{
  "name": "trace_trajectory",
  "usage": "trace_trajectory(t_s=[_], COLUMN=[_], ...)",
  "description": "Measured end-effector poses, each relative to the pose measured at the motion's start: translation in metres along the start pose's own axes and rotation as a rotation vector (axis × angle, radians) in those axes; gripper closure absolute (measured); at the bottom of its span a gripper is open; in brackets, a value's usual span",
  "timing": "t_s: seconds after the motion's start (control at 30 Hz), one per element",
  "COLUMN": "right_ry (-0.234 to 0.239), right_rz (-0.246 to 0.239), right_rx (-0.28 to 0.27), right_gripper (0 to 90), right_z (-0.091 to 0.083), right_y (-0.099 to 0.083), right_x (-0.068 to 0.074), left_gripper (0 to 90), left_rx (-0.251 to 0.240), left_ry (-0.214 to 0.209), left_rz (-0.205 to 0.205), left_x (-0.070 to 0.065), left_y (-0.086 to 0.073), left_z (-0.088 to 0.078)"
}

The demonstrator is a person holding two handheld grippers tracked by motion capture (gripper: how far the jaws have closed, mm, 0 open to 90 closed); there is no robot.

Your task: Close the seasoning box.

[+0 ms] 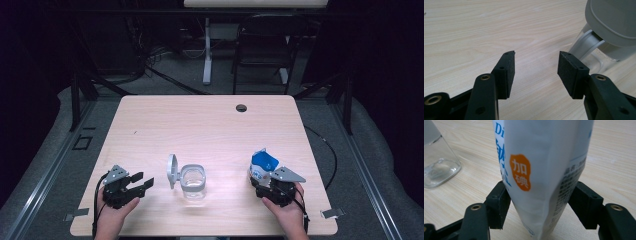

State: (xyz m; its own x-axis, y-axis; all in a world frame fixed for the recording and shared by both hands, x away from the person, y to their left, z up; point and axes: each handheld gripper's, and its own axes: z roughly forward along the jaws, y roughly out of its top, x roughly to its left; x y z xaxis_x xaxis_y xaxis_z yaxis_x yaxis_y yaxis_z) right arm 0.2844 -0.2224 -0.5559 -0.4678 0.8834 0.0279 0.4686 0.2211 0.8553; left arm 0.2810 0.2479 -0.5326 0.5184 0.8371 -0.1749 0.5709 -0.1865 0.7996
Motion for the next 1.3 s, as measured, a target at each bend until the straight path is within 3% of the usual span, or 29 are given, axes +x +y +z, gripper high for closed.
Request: trace_trajectory(t_s=[0.83,1.3], right_ry=[-0.011,-0.037], right_rz=[-0.013,-0.011], right_rx=[-0.012,0.016], right_gripper=[35.5,35.7], right_z=[0.009,0.018], right_y=[-0.007,-0.015], right_x=[0.004,0.007], left_gripper=[48.6,48.6], left_rx=[-0.003,0.001], left_ry=[0.006,0.007], left_rz=[-0.008,-0.009], left_x=[0.004,0.005], left_y=[-0.001,-0.001], left_z=[-0.001,-0.001])
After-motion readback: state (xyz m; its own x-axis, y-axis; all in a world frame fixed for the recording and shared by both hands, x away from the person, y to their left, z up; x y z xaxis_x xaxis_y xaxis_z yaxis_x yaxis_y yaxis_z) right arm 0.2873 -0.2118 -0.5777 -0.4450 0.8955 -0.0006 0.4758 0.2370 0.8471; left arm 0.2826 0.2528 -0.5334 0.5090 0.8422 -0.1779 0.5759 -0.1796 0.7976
